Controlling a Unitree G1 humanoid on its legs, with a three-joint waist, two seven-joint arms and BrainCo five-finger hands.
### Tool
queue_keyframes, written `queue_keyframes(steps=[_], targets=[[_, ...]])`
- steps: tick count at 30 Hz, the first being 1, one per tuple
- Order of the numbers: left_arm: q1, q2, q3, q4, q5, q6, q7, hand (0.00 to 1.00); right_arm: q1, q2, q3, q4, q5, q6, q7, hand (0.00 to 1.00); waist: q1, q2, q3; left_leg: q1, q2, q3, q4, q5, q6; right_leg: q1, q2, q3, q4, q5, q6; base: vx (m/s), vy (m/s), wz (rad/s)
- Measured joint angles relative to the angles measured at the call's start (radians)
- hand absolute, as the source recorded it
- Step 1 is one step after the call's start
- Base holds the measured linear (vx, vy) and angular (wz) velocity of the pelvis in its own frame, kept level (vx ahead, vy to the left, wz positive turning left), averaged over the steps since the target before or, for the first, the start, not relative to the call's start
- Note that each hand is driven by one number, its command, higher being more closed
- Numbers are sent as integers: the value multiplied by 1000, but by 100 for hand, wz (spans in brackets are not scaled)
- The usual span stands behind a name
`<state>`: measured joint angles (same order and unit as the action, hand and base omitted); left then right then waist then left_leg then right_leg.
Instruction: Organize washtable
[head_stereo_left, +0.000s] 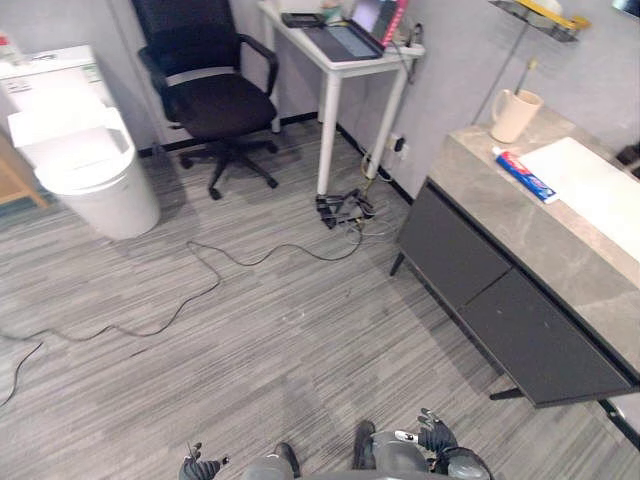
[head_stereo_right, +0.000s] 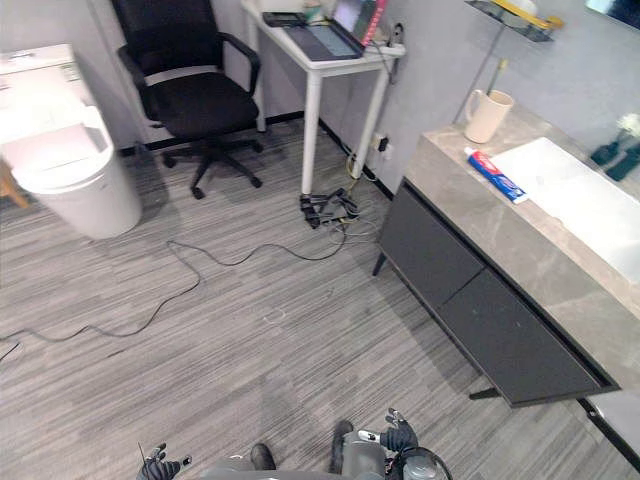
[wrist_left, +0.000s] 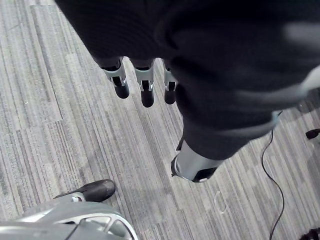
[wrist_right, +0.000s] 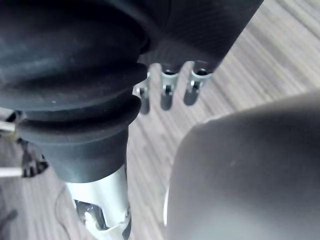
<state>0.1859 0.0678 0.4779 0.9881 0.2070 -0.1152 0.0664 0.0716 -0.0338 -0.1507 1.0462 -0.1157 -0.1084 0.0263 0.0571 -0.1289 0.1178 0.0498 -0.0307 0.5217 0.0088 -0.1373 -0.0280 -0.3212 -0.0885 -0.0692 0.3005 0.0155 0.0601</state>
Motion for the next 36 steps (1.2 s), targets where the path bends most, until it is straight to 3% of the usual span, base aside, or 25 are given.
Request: queue_keyframes(steps=[1, 2, 4, 6, 7, 8, 10, 11, 13, 14, 15, 16, 17, 18, 19, 20, 21, 23, 25, 27, 29, 30, 31, 33, 36], targets=[[1, -5, 8, 0, 2, 1, -1, 0, 5, -2, -3, 2, 3, 0, 1, 0, -13, -11, -6, 1, -14, 1, 3, -6, 9, -5, 7, 36, 7, 11, -61, 294, -67, -37], [13, -16, 29, -1, 2, 2, -1, 0, 7, -12, -29, 6, 5, 1, 1, 0, -38, 6, -24, 2, -3, -1, 10, -30, -18, -26, 24, 52, 38, 19, -69, 216, -51, -17], [34, -32, 41, -19, 3, 2, -1, 0, 27, -13, -89, 9, 4, 4, 2, 0, -49, 21, -45, 18, 2, 0, 19, -67, -62, -23, 46, 75, 49, -24, -72, 302, 14, -50], [55, -52, 67, -36, 3, 3, -1, 0, 59, -13, -123, 9, -1, 10, 6, 0, -60, 44, -56, 25, 57, 37, 120, -148, -115, -4, 85, 79, 72, -68, -106, 367, 1, -73], [72, -65, 72, -65, 1, 3, -2, 0, 81, -7, -134, 8, 0, 15, 10, 0, -57, 43, -64, -2, 112, 36, 309, -173, -130, 15, 106, 81, 97, -100, -100, 357, -32, -108], [76, -69, 73, -81, -1, 4, -1, 0, 102, -11, -138, 11, 0, 25, 18, 0, -41, 57, -72, -86, 178, -32, 572, -181, -32, 21, 138, 121, 128, -144, -104, 422, -8, -136], [73, -90, 59, -87, -18, 1, -1, 0, 123, -14, -155, 10, 0, 42, 19, 0, -34, 74, -111, -187, 235, -116, 798, -143, 7, 37, 180, 194, 120, -172, -106, 403, 111, -134], [65, -88, 48, -81, -22, 1, -1, 0, 125, -14, -161, 12, 1, 45, 19, 0, -38, 78, -114, -189, 238, -127, 807, -156, 9, 46, 186, 213, 106, -176, -110, 402, 219, -92], [13, -80, 24, -73, -38, -3, 0, 0, 115, -17, -170, 39, 5, 49, 18, 0, -46, 86, -114, -207, 234, -136, 773, -210, 17, 77, 182, 268, 54, -169, -101, 338, 210, -47], [-14, -79, 3, -73, -39, -6, 1, 0, 99, -25, -176, 59, 9, 50, 17, 0, -47, 71, -99, -242, 217, -138, 751, -243, 20, 105, 151, 312, 7, -160, -86, 309, 249, -46], [-33, -75, -10, -75, -41, -14, 0, 0, 79, -28, -175, 77, 9, 50, 17, 0, -47, 44, -84, -277, 186, -142, 697, -247, 21, 136, 99, 348, -32, -151, -73, 289, 260, -44], [-41, -72, -20, -75, -42, -18, 0, 0, 71, -29, -175, 80, 9, 51, 18, 0, -46, 34, -77, -297, 172, -152, 657, -244, 15, 150, 71, 358, -49, -148, -68, 281, 362, -55], [-51, -64, -52, -74, -47, -25, 1, 0, 50, -29, -175, 81, 8, 49, 17, 0, -41, 33, -72, -352, 158, -212, 534, -217, -19, 172, 26, 390, -82, -149, -64, 222, 336, -53], [-52, -64, -56, -75, -48, -27, 0, 0, 37, -33, -175, 86, 8, 48, 17, 0, -40, 40, -68, -372, 160, -251, 476, -194, -44, 185, 12, 408, -100, -152, -59, 277, 457, -89], [-58, -64, -54, -75, -48, -27, 1, 0, 3, -47, -175, 91, 7, 46, 17, 0, -39, 61, -61, -392, 179, -315, 354, -112, -69, 201, -11, 448, -140, -168, -35, 200, 349, -83], [-63, -70, -51, -72, -48, -25, 2, 0, -10, -55, -172, 94, 6, 44, 17, 0, -36, 82, -60, -381, 193, -285, 340, -11, -76, 212, -16, 453, -160, -170, -5, 316, 519, -92], [-77, -64, -53, -43, -47, -22, 5, 0, -21, -44, -148, 84, 4, 41, 21, 0, -39, 92, -52, -358, 185, -224, 339, -8, -14, 225, -33, 398, -142, -169, 36, 275, 418, -72], [-73, -51, -53, -40, -47, -23, 6, 0, -18, -44, -142, 82, -3, 41, 21, 0, -17, 103, -45, -331, 185, -185, 342, -27, 4, 240, -32, 341, -130, -156, 24, 291, 360, -69], [-68, -21, -54, -34, -47, -18, 5, 0, -15, -43, -146, 79, -4, 44, 19, 0, 10, 66, -62, -285, 139, -114, 311, -48, 56, 254, -66, 287, -110, -106, 57, 284, 294, -76], [-69, -15, -55, -16, -47, -10, 5, 0, -16, -44, -147, 62, -4, 39, 17, 0, 16, 65, -60, -211, 102, -56, 261, -60, 74, 212, -93, 254, 7, -104, 55, 189, 237, -75], [-68, -25, -70, -1, -48, -3, 5, 0, -11, -42, -146, 47, -4, 41, 18, 0, 13, 93, -41, -133, 83, -24, 215, -65, 84, 161, -104, 216, 158, -92, 28, 160, 224, -64], [-66, -30, -83, 0, -49, -3, 5, 0, -2, -43, -146, 33, -1, 42, 23, 0, 15, 110, -35, -77, 71, 5, 174, -83, 102, 112, -106, 163, 277, -116, -18, 145, 201, -78], [-61, -25, -84, 3, -49, 0, 5, 0, -1, -46, -127, 27, -3, 39, 21, 0, 10, 110, -31, -45, 55, 29, 146, -95, 105, 66, -103, 132, 345, -174, -33, 110, 135, -67], [-62, -22, -82, 2, -49, -1, 4, 0, -1, -45, -122, 24, -4, 38, 21, 0, 5, 104, -30, -15, 49, 52, 134, -114, 92, 37, -60, 80, 319, -231, -8, 146, 36, -45], [-55, -20, -74, 3, -50, -1, 2, 0, 10, -48, -104, 30, -3, 40, 18, 0, 4, 94, -33, 15, 49, 74, 148, -130, 67, 45, 30, 14, 124, -226, -20, 217, -38, -38]])
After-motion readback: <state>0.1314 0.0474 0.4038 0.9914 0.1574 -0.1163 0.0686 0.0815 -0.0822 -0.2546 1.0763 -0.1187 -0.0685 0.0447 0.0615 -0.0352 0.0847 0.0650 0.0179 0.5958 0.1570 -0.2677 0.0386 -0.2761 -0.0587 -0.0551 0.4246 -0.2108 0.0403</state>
